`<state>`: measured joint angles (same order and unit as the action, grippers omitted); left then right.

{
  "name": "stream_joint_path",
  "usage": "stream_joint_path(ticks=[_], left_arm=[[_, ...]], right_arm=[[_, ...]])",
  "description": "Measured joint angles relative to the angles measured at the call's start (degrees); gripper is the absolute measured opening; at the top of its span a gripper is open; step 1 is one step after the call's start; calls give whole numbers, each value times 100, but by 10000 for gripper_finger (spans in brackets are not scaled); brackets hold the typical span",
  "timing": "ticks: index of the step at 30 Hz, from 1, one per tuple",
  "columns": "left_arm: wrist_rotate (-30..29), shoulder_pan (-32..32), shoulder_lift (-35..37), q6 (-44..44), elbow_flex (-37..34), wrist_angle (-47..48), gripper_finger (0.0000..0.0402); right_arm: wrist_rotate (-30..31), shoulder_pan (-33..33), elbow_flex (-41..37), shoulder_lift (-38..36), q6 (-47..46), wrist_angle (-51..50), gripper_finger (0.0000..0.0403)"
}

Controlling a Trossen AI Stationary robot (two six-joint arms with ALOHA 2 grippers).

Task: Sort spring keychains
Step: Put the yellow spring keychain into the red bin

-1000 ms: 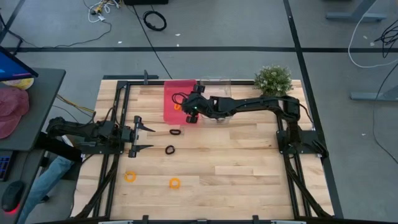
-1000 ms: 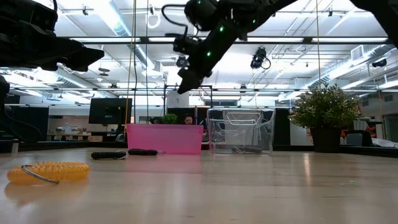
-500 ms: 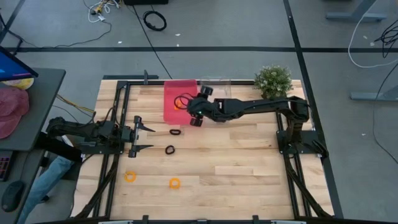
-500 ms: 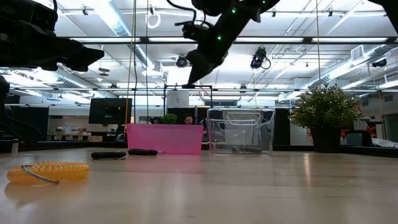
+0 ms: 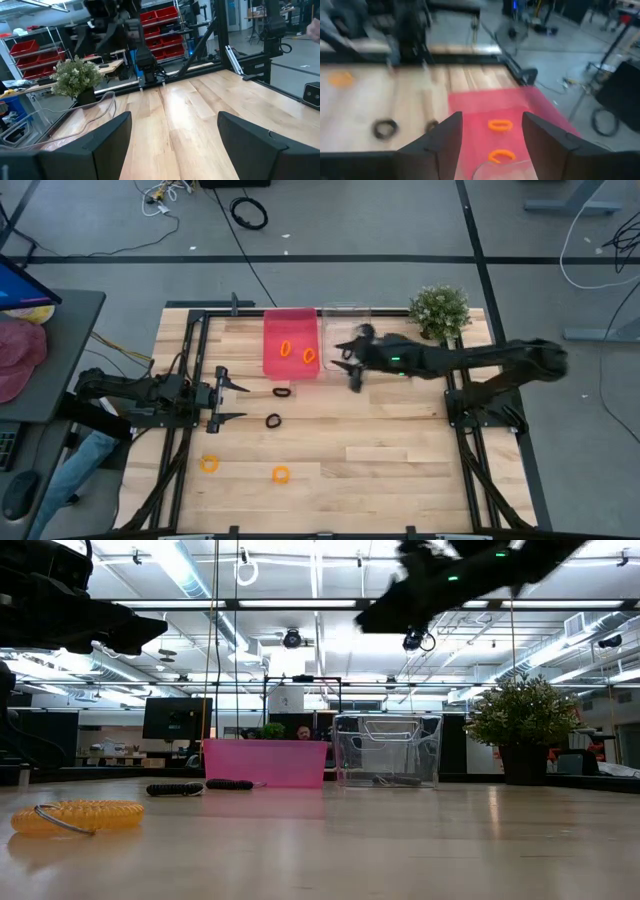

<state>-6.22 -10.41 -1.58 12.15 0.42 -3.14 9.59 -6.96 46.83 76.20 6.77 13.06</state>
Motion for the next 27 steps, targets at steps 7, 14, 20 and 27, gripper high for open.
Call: stream_joint_path(ticks=[7,14,20,27], left_arm=[[0,0,-2,0,0,0,298],[1,0,0,-1,-1,0,298],[1,0,0,-1,-1,0,298],[1,0,0,-1,1,0,298]], right_arm=[[-357,33,-1838,-1942,-521,1200,208],[-369,94,-2806,-3316,-932,1506,208],[-480,283,-3136,-4134,-1025,1498,208],[-475,428,-3390,-5054,-1087,1478,208]])
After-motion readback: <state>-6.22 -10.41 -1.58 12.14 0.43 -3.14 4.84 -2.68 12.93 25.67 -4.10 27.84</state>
